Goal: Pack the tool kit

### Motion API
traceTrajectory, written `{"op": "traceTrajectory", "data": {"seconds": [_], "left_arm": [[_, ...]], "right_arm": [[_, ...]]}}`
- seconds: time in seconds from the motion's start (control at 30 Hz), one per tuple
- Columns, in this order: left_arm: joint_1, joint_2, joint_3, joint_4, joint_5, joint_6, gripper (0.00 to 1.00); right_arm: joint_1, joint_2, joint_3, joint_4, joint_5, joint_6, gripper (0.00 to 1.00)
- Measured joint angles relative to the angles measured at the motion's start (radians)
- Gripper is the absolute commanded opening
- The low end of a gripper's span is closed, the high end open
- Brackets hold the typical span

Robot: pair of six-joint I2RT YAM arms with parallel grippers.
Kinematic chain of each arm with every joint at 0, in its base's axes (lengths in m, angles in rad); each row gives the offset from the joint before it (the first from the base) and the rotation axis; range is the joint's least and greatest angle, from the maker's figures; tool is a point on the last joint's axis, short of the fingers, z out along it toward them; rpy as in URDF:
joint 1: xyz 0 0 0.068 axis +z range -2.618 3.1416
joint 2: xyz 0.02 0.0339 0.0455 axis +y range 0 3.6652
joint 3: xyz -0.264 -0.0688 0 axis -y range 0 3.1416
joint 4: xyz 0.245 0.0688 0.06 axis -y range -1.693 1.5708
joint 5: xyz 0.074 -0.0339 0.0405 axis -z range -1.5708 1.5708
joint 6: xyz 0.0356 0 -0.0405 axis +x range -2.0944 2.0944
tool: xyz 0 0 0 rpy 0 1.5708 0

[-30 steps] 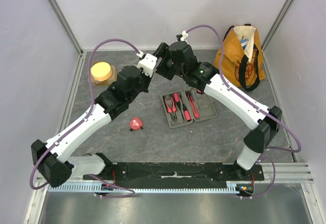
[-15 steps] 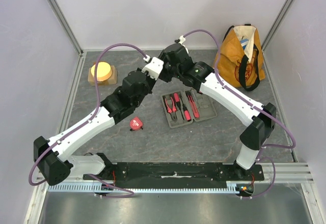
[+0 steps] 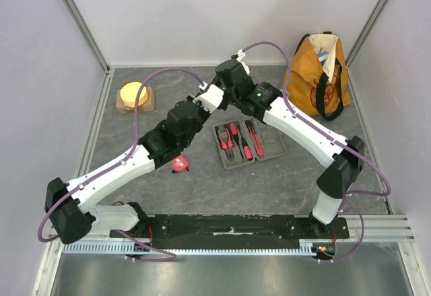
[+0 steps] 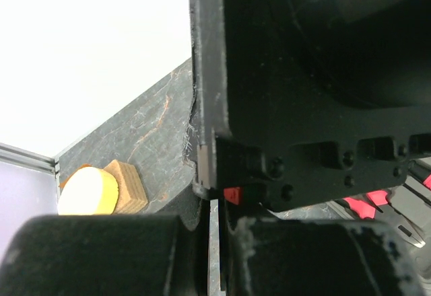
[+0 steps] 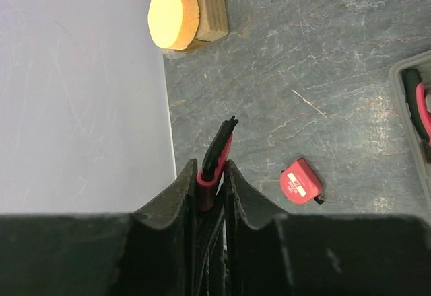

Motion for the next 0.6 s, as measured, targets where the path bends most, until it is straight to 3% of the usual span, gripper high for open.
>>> {"op": "traceTrajectory", "data": {"seconds": [0.17, 0.4, 0.5, 0.6], "left_arm": [[-0.011, -0.006, -0.023, 0.016, -0.01, 0.011, 0.05], [-0.015, -0.044, -0.048, 0.019, -0.006, 0.002, 0.49], [-0.016, -0.084, -0.071, 0.018, 0.005, -0.011, 0.6], [-0.017, -0.129, -0.09, 0.01, 0.029, -0.033, 0.63]], "right_arm": [[0.004, 0.0, 0.0, -0.012, 0.003, -0.017, 0.02], [0.006, 0.0, 0.0, -0.004, 0.012, -0.031, 0.0], [0.001, 0.0, 0.0, 0.005, 0.016, -0.037, 0.0], [-0.003, 0.0, -0.003, 0.021, 0.016, -0.037, 0.0]]}}
